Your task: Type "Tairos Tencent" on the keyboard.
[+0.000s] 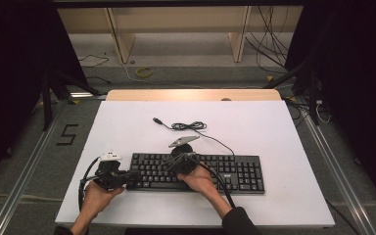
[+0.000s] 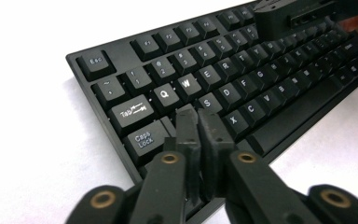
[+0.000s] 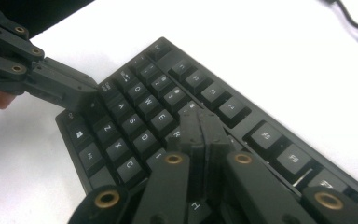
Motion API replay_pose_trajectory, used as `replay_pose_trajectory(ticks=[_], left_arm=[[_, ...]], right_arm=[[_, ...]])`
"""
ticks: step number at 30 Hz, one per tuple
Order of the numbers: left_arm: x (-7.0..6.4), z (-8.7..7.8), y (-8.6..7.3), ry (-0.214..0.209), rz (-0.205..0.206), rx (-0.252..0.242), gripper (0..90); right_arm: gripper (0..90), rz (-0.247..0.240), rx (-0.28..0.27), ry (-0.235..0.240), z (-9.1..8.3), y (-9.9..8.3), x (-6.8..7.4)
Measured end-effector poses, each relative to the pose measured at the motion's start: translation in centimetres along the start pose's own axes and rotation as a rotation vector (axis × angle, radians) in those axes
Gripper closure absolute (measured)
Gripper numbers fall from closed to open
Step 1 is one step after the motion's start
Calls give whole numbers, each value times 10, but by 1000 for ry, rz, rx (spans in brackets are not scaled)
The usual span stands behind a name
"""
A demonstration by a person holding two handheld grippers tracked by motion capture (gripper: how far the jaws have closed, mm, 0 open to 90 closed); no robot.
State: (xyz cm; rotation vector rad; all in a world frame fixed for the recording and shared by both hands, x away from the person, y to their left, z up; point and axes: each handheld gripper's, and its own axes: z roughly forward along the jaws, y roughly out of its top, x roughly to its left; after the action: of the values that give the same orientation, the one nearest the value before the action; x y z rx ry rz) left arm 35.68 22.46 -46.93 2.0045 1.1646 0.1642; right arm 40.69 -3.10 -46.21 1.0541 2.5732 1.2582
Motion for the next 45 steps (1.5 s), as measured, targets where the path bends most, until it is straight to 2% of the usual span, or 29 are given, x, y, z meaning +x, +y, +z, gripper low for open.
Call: replay_pose_trajectory(ticks=[9,16,26,36,45], left_arm=[[0,-1,1,-25,-11,-38,738],[-1,-1,4,-34,-26,-44,593],[-1,1,6,-43,-32,-53,454],[-2,3,8,-44,-29,-66,391],[-3,4,12,-43,-18,-70,372]], right_arm=[[795,7,-18,17,-6,-2,-3],[689,11,-36,32,-12,-3,-4],[572,10,-38,46,-19,-6,-2],[494,11,-40,49,-25,-11,-1],[450,8,-40,43,-33,-17,-1]])
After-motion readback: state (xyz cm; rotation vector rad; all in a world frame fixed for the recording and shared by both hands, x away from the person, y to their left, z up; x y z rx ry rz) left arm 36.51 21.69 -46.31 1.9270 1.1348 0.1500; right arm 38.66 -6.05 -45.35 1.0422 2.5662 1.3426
